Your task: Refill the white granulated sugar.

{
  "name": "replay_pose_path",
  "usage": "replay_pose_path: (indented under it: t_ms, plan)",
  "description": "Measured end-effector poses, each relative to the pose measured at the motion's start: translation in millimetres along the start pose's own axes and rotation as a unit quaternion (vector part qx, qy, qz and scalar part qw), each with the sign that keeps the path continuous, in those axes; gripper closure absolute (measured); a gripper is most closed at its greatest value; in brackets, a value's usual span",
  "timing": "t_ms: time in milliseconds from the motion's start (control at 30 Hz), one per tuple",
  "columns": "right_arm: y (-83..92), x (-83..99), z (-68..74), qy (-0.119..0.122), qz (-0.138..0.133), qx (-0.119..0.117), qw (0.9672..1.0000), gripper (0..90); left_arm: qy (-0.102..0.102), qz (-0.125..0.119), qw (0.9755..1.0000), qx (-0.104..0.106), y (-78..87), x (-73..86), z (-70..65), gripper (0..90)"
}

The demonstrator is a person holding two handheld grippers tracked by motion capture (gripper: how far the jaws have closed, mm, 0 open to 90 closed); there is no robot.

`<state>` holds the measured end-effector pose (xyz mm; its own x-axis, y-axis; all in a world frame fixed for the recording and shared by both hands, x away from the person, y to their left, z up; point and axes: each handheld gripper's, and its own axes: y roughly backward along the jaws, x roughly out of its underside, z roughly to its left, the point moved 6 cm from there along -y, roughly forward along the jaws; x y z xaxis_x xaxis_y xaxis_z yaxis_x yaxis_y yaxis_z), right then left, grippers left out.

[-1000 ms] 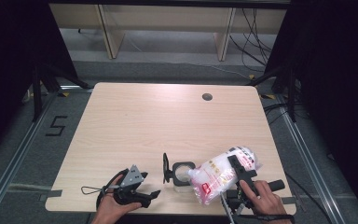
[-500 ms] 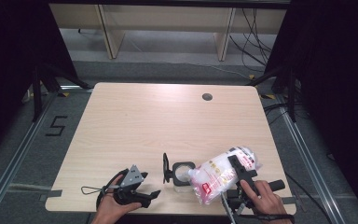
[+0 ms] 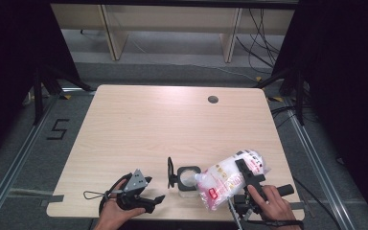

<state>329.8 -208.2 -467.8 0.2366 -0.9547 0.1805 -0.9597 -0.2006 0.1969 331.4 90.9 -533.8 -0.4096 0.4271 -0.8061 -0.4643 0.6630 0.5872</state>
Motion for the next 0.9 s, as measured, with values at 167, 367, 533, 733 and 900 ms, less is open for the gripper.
replay_pose_path:
  t_ms: [167, 367, 533, 733, 900]
  plan:
    - [-0.5, -0.5, 0.3, 0.003, 0.0, -0.001, 1.0, 41.2, -0.004, 0.007, 1.0, 0.001, 0.4, 0.9, 0.3, 20.9]
    - [-0.5, 0.0, 0.4, 0.001, -0.001, 0.002, 1.0, 41.2, 0.007, 0.004, 1.0, -0.002, -0.1, 0.8, 0.1, 20.9]
    - [-0.3, 0.7, 0.1, 0.004, 0.001, 0.007, 1.0, 41.2, 0.006, 0.004, 1.0, -0.001, 0.0, 0.8, 0.1, 20.9]
    - [0.5, 1.9, -1.2, 0.018, 0.006, 0.01, 0.9998, 41.2, 0.0, 0.002, 1.0, 0.002, 0.0, 0.3, 0.8, 20.9]
    - [2.4, 0.8, -4.7, 0.043, 0.014, 0.005, 0.999, 41.2, 0.002, 0.0, 1.0, 0.002, -0.3, 0.1, 0.3, 20.9]
